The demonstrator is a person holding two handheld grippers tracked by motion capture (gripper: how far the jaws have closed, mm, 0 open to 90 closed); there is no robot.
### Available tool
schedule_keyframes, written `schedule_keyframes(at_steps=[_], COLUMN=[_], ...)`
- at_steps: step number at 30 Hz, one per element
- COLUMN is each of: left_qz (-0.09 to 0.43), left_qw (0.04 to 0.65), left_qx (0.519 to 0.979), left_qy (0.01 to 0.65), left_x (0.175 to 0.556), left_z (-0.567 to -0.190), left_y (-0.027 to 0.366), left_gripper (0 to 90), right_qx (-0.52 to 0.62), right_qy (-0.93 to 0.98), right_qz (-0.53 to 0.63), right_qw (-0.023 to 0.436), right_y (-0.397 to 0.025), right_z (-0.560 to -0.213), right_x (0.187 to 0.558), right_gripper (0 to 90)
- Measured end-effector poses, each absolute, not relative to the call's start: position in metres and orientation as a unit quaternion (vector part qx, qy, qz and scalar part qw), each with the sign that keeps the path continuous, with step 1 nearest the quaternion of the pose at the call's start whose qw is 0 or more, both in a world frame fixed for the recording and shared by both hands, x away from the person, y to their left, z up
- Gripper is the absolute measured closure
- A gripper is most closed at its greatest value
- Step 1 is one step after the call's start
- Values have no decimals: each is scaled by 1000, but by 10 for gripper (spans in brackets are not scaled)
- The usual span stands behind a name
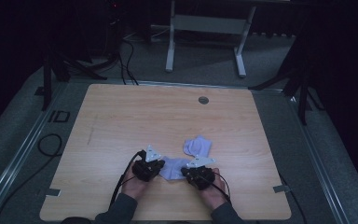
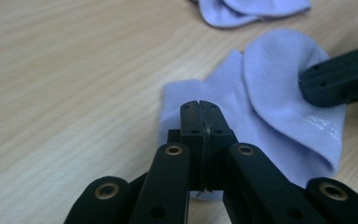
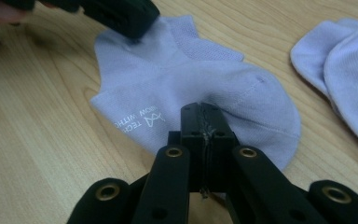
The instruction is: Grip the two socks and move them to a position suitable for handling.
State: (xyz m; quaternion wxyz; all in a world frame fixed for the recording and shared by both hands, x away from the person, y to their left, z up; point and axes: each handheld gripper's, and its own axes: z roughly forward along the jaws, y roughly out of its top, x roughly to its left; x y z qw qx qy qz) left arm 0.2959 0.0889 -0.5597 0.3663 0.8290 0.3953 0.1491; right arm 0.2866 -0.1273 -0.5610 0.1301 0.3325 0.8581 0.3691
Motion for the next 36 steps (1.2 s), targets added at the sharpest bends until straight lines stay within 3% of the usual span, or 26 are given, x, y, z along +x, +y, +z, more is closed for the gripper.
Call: schedule_keyframes(at_steps=[13, 27, 36], left_qz=[125, 106, 106], left_qw=[366, 371, 372], left_qx=[830, 832, 831], left_qy=[401, 399, 401], left_x=[296, 288, 289], left_z=[-561, -561, -561], left_y=[91, 83, 83], left_gripper=[898, 897, 896], right_qx=[330, 339, 331], right_qy=[859, 863, 862], right_qz=[365, 344, 354], right_qw=[138, 147, 145], right_y=[-128, -123, -116], right_z=[-560, -557, -533], right_x=[292, 322, 327], right_gripper=[866, 863, 755])
